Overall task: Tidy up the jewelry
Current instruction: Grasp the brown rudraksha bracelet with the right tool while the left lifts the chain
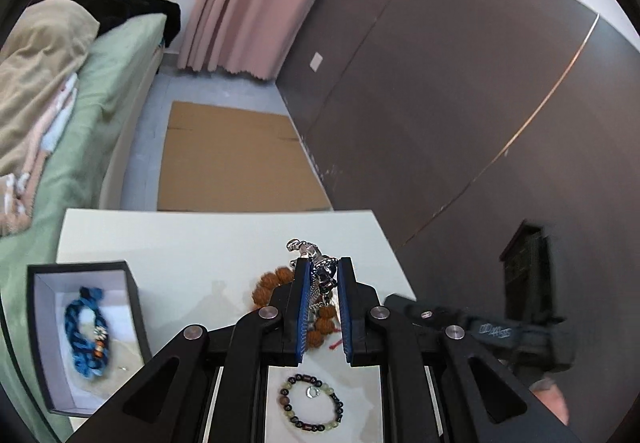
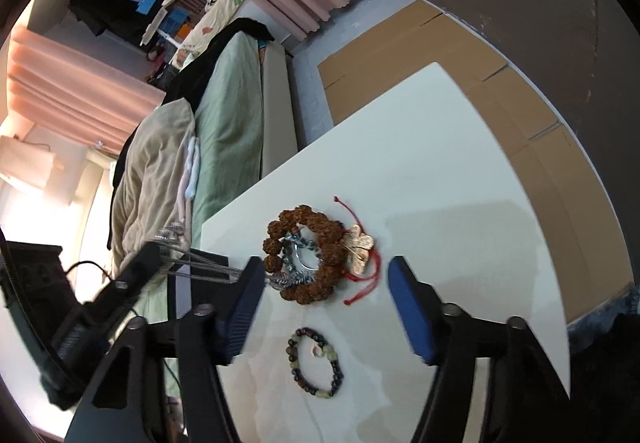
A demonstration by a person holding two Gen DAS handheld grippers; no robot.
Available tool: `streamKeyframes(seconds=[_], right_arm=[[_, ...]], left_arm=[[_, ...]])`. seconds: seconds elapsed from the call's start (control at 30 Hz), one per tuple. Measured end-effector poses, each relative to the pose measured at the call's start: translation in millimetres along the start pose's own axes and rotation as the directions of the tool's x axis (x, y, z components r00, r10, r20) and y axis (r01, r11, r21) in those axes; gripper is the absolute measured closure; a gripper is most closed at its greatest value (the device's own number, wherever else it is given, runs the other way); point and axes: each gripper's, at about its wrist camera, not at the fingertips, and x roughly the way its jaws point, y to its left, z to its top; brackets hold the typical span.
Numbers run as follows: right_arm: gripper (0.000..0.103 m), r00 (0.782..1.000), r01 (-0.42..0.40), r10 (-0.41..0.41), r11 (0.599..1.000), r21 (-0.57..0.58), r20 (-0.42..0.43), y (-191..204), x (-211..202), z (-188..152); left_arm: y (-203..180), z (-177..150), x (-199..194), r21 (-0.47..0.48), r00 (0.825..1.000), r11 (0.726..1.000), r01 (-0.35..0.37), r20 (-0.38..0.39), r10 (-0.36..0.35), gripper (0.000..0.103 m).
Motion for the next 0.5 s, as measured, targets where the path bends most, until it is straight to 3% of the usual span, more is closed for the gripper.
streamKeyframes(seconds=[0.1, 0.5], right_arm=[[0.058, 1.000, 0.028, -0.028, 0.999, -0.017, -0.006, 6, 11, 1], [0.064, 0.983, 0.165, -0.174, 0.979, -0.122, -0.062, 27, 69, 10]], left_arm=[[4, 6, -9, -0.012, 1.000, 1.000, 0.012, 0.021, -0.012, 0.089], [12, 22, -57, -0.025, 0.989, 0.997, 0.070, 0.131, -0.066, 0.090]])
